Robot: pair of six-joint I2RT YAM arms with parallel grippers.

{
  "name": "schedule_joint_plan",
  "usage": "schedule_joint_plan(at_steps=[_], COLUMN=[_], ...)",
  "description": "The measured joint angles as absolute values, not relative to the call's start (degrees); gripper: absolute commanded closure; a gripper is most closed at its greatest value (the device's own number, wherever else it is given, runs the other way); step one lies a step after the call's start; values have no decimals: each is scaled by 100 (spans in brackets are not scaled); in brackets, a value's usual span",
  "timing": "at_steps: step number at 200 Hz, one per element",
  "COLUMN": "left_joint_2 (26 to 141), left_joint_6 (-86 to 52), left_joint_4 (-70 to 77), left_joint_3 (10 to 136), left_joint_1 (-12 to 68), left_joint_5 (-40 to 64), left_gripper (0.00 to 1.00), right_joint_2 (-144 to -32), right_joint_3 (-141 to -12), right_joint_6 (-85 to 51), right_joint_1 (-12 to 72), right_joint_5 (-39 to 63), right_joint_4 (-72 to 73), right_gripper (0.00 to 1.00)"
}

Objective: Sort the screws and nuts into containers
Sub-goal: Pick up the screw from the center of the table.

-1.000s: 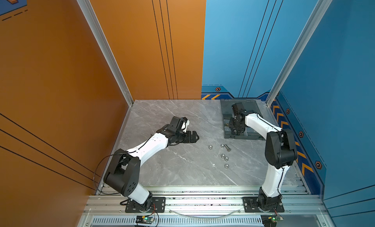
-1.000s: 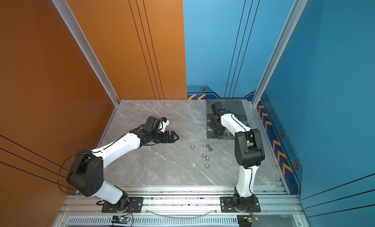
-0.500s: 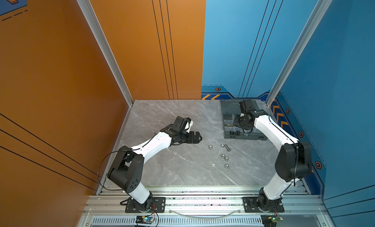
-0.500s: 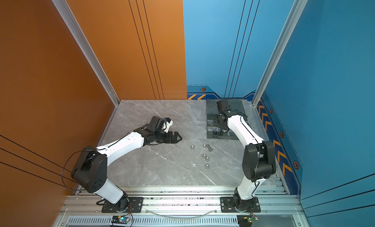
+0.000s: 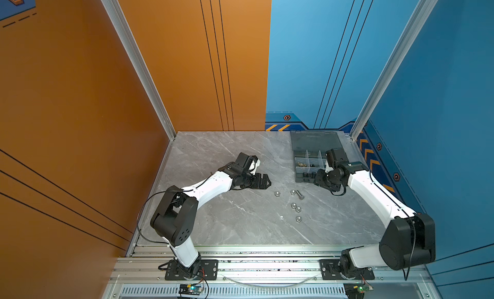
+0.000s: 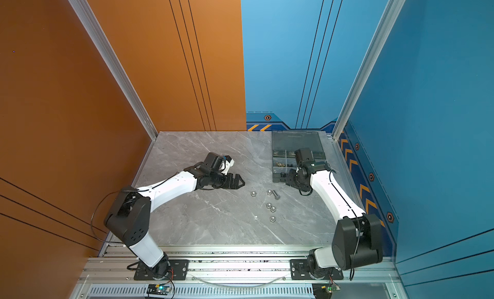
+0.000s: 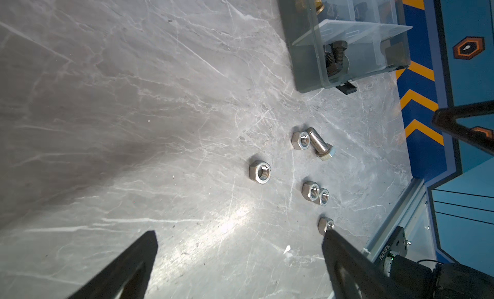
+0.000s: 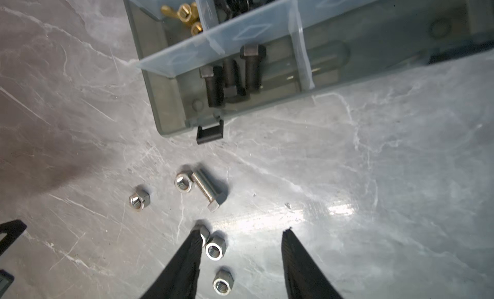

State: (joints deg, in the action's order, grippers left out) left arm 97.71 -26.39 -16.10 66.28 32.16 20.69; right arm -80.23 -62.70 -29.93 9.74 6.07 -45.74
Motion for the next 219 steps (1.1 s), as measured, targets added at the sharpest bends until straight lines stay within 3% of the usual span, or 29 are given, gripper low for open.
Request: schedule_joint_plan(at_steps=[130,219], left_joint_2=[10154,10191], left_joint_6=[-2593,-2593], left_joint_4=[-1651,-1719], left_joint_3=[7137,7146], left_joint_1=[3505,3505], left_joint_5=[2169,2191], left_gripper=[2,2], right_joint_2=[-7865,-9218], right_joint_3=[-5723,-6108], right_joint_6=[-2818,-2200], right_joint_1=[1372,1754], right_joint_5=[888,773], right_joint_4=[-4654,-4451], right_gripper=[46,46])
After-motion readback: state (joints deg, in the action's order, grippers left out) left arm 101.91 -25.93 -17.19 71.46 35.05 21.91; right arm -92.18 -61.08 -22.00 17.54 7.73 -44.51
